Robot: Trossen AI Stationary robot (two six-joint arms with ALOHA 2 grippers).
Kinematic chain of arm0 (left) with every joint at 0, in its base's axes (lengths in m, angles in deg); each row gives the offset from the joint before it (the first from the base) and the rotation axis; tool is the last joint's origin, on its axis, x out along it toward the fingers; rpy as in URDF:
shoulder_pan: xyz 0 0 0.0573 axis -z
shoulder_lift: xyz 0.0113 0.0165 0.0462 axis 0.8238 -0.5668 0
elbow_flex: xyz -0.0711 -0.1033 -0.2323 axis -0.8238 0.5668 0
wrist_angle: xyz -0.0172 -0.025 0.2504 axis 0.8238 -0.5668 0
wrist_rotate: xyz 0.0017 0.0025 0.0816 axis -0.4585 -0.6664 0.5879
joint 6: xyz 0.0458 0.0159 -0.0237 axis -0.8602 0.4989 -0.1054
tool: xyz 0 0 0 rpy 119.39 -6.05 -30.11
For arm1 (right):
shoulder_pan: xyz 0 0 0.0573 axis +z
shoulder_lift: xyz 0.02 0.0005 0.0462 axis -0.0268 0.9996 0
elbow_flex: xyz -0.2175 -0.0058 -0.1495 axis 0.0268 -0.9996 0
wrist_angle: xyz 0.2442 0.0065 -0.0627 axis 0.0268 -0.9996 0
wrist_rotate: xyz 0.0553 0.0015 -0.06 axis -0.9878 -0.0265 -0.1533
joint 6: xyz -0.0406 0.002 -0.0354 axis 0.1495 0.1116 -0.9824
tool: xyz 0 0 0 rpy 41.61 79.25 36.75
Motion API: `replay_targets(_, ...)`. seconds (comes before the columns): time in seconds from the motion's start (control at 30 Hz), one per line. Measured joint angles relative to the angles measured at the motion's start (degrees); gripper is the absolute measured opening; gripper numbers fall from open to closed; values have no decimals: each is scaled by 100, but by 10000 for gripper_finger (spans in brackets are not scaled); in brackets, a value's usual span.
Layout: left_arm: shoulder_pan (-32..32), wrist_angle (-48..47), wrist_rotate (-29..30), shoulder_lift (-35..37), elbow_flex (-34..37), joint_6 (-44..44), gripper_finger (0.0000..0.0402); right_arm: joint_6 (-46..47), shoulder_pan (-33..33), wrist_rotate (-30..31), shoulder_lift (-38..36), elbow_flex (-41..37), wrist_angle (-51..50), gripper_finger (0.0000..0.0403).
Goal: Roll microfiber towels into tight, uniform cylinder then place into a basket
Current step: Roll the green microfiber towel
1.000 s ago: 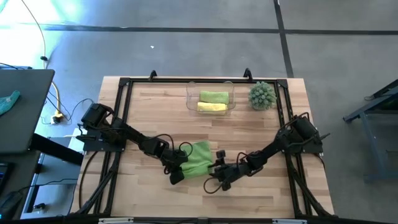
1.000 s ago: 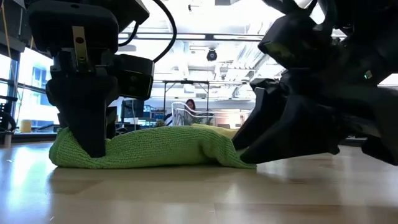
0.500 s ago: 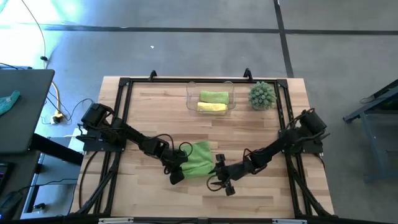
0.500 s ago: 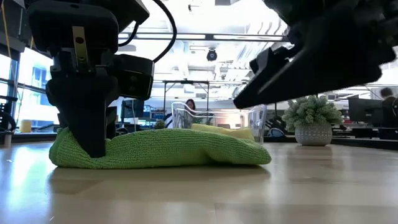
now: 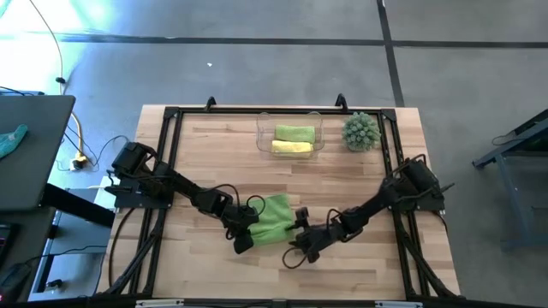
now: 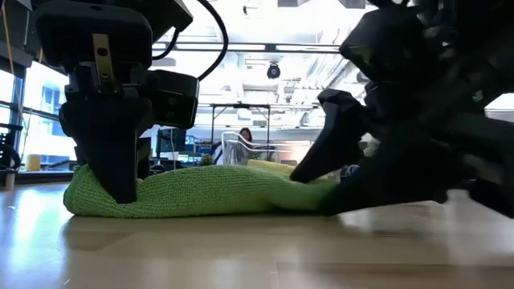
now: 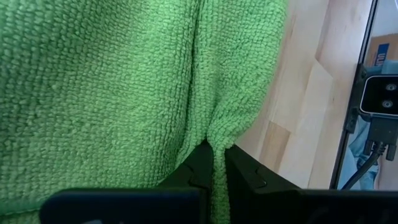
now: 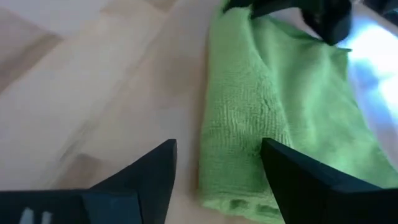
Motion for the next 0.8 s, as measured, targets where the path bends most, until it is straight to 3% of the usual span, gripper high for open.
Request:
replay_targets(0.23,0,2,0,0,-2,-42,12,102,-63,86,2,0,-78,227)
replay_targets(0.47,11,20,0,0,-2,54,12,1086,-305,-300,-33,28,-534,218)
replay_targets(0.6,11,294,-265,-23,0,165,13,1820,-400,-622,-42,41,-862,181)
replay_targets(0.8,56,619,-329,-44,7,259,39,2943,-547,-998,-48,42,-1113,92)
